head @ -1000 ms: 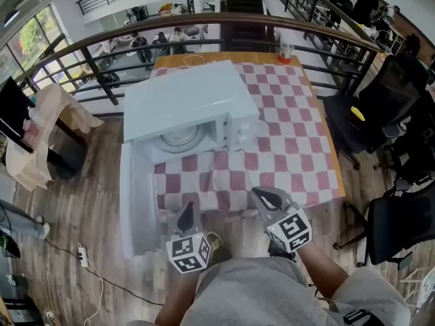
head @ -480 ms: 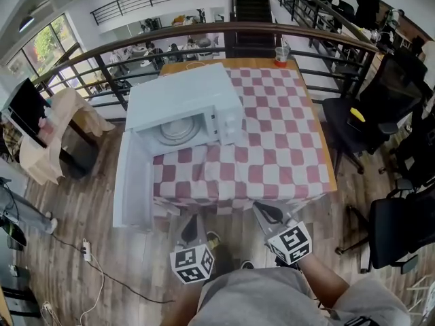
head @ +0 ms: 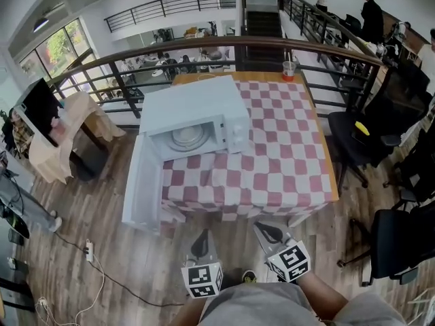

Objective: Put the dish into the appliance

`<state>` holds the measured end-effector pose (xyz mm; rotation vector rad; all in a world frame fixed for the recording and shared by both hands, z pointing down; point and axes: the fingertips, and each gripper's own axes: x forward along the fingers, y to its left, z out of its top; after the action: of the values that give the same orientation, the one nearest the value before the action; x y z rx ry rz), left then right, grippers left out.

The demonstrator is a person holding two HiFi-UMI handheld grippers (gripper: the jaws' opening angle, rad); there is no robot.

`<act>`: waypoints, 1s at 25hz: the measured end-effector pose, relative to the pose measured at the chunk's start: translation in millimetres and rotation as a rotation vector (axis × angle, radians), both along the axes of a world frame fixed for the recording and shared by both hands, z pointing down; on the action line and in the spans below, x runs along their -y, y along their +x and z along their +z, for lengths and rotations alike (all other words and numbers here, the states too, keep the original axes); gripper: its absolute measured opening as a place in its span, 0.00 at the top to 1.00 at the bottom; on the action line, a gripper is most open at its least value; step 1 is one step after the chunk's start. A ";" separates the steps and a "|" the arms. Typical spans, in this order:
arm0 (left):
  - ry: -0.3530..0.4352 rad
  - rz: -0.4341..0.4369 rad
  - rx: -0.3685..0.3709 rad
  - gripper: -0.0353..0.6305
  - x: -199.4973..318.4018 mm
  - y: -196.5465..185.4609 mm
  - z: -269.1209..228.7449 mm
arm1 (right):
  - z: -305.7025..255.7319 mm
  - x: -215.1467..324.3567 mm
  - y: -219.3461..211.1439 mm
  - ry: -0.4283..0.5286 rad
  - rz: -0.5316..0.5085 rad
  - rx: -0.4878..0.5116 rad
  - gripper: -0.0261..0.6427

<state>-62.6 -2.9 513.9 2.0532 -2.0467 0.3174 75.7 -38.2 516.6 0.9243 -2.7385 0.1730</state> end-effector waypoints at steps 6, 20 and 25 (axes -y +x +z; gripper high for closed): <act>-0.031 -0.010 -0.043 0.93 -14.2 -20.9 1.4 | -0.6 -13.2 -18.2 -0.050 0.028 0.020 0.96; -0.051 -0.015 -0.104 0.93 -19.7 -53.3 2.1 | -5.0 -21.8 -45.7 -0.055 0.044 0.015 0.96; -0.050 0.000 -0.119 0.93 -18.3 -54.4 0.9 | -6.6 -22.4 -49.9 -0.046 0.042 0.004 0.96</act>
<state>-117.0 15.4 514.8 1.9921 -1.9495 0.2384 25.8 -15.8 510.1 0.9699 -2.7083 0.2449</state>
